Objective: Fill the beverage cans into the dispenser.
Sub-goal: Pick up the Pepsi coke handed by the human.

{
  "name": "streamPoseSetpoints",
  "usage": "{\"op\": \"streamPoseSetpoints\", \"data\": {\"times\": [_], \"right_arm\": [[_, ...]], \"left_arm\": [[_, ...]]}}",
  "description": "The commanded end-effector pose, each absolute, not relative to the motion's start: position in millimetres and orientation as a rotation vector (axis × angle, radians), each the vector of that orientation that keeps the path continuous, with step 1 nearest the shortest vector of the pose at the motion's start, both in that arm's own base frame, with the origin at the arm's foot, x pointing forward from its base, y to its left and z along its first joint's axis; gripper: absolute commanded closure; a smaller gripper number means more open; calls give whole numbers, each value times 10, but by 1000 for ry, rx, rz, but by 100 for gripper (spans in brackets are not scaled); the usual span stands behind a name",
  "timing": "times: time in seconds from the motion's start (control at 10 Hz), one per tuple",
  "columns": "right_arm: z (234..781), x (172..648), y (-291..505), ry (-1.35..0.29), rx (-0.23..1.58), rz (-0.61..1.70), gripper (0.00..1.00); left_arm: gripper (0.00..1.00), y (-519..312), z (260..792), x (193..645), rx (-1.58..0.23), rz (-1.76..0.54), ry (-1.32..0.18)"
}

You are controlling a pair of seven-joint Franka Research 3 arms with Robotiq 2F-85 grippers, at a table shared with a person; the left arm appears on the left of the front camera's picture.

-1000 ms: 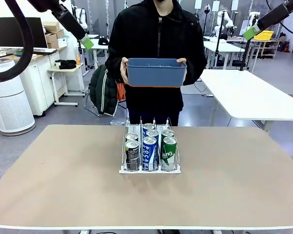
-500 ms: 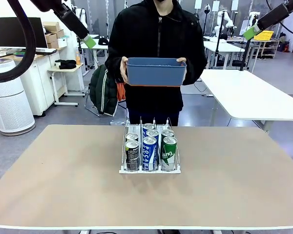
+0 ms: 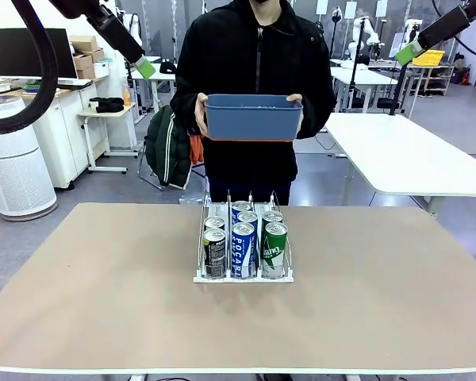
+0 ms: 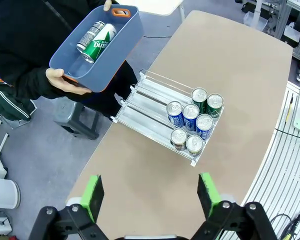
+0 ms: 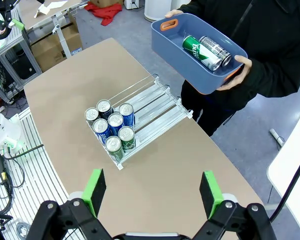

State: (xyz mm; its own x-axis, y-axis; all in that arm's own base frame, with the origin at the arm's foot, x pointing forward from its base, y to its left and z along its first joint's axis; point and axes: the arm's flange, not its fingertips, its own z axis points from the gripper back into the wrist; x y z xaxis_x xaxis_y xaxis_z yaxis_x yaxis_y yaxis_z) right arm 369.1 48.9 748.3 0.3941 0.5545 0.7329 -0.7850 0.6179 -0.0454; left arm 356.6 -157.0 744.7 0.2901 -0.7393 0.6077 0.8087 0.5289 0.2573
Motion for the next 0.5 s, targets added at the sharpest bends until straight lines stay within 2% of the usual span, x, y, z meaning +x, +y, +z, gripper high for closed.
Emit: {"op": "streamPoseSetpoints", "data": {"times": [0.0,0.4], "right_arm": [[7479,3697,484,-789,342,869,0],[7479,3697,484,-789,342,869,0]], "left_arm": [[0,-1538,7439,3563,-106,-1045,-738],[0,-1538,7439,3563,-106,-1045,-738]]}}
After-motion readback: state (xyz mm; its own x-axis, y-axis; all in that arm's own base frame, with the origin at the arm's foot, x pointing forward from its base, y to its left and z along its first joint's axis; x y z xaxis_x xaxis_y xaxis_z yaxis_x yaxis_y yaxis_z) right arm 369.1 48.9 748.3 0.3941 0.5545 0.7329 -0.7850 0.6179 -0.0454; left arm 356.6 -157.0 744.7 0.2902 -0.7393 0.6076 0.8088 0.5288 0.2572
